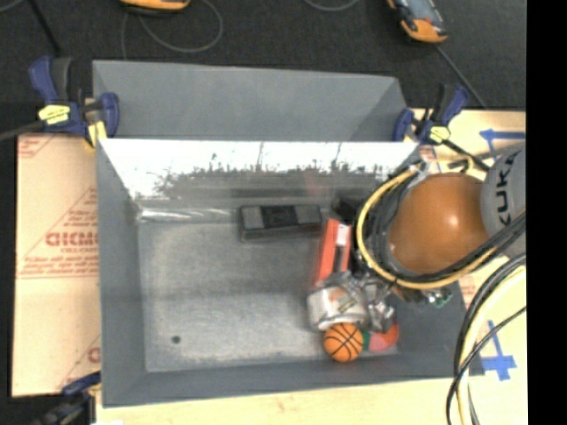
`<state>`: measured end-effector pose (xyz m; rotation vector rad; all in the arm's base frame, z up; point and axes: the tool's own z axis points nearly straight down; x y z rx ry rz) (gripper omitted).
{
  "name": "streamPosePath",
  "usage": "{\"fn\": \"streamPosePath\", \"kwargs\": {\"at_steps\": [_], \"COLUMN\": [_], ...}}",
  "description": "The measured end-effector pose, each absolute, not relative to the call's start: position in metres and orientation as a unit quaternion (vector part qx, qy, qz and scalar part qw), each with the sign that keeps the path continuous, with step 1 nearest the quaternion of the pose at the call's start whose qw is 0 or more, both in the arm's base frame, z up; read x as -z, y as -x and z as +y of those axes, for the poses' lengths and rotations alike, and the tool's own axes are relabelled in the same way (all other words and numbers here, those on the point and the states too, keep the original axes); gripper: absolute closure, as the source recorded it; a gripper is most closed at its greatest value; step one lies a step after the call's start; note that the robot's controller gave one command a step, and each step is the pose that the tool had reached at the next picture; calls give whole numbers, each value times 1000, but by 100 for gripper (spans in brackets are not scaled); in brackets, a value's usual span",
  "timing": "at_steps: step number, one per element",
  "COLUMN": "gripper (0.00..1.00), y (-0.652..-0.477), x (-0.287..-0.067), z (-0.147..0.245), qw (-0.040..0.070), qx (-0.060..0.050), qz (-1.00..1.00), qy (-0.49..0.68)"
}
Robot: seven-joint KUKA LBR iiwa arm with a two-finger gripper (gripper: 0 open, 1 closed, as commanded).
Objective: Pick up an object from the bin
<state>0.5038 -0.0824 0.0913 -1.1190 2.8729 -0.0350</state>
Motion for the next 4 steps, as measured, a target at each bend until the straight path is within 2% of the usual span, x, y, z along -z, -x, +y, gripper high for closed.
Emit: {"fn": "streamPosePath", "kwargs": {"at_steps": [1,2,3,4], "gripper": [100,100,100,100], "y": [-504,-503,-505,-496], "x": [-91,-103,-115,-179], "z": [-82,-79,-75,-67], "qw": [29,5,3,2], "qx": [11,3,1,0], "qz": [931,930,929,930], "qy": [363,368,370,368]}}
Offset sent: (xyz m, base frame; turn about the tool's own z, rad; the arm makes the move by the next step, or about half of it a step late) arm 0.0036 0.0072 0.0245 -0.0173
